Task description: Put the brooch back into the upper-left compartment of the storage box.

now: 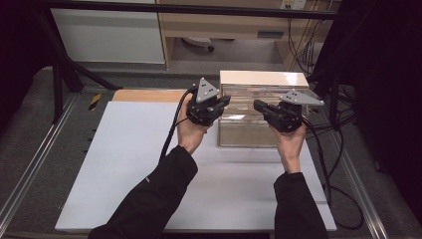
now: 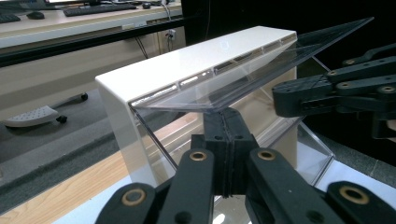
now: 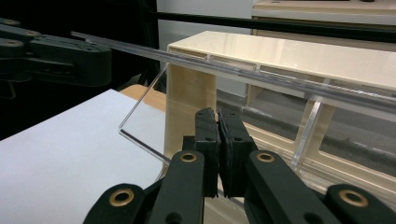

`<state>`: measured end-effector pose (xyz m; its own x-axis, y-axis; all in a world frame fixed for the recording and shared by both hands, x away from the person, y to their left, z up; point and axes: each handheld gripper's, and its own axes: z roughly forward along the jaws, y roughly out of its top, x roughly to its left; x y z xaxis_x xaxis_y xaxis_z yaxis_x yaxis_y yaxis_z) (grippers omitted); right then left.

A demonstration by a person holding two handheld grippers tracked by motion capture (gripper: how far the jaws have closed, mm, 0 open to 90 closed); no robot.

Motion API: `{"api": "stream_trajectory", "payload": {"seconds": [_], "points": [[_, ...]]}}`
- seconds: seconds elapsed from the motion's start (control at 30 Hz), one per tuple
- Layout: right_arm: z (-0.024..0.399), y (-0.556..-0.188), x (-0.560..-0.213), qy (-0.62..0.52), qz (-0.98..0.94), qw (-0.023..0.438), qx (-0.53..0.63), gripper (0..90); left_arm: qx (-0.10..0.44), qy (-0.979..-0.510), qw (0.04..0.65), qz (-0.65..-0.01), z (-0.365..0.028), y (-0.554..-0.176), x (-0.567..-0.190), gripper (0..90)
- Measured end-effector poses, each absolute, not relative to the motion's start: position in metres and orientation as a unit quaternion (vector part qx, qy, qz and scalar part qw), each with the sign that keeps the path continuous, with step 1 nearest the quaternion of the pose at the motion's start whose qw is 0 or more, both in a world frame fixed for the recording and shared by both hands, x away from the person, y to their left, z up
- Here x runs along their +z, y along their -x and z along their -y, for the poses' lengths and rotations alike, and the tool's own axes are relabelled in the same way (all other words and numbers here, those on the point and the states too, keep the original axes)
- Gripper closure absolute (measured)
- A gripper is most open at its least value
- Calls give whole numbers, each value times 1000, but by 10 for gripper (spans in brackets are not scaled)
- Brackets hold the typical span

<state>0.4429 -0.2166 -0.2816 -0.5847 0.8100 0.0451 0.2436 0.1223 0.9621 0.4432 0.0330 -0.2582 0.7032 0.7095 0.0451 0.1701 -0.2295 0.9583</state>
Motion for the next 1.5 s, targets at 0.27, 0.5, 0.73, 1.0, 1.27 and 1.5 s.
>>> {"api": "stream_trajectory", "payload": {"seconds": [0.27, 0.5, 0.73, 1.0, 1.27, 1.5], "points": [[211, -454, -290, -380, -704, 264, 539, 878, 247, -744, 547, -295, -33, -443, -258, 896], [206, -462, -298, -386, -709, 261, 529, 875, 248, -745, 545, -294, -33, -443, -258, 895], [205, -465, -303, -388, -720, 252, 518, 825, 247, -745, 545, -294, -33, -443, -258, 896], [212, -454, -296, -378, -717, 251, 530, 761, 247, -744, 546, -294, -33, -444, -259, 895], [225, -427, -286, -366, -714, 244, 546, 577, 246, -743, 548, -295, -32, -443, -259, 896], [229, -408, -290, -361, -721, 235, 544, 365, 245, -743, 548, -295, -32, -443, -259, 896]]}}
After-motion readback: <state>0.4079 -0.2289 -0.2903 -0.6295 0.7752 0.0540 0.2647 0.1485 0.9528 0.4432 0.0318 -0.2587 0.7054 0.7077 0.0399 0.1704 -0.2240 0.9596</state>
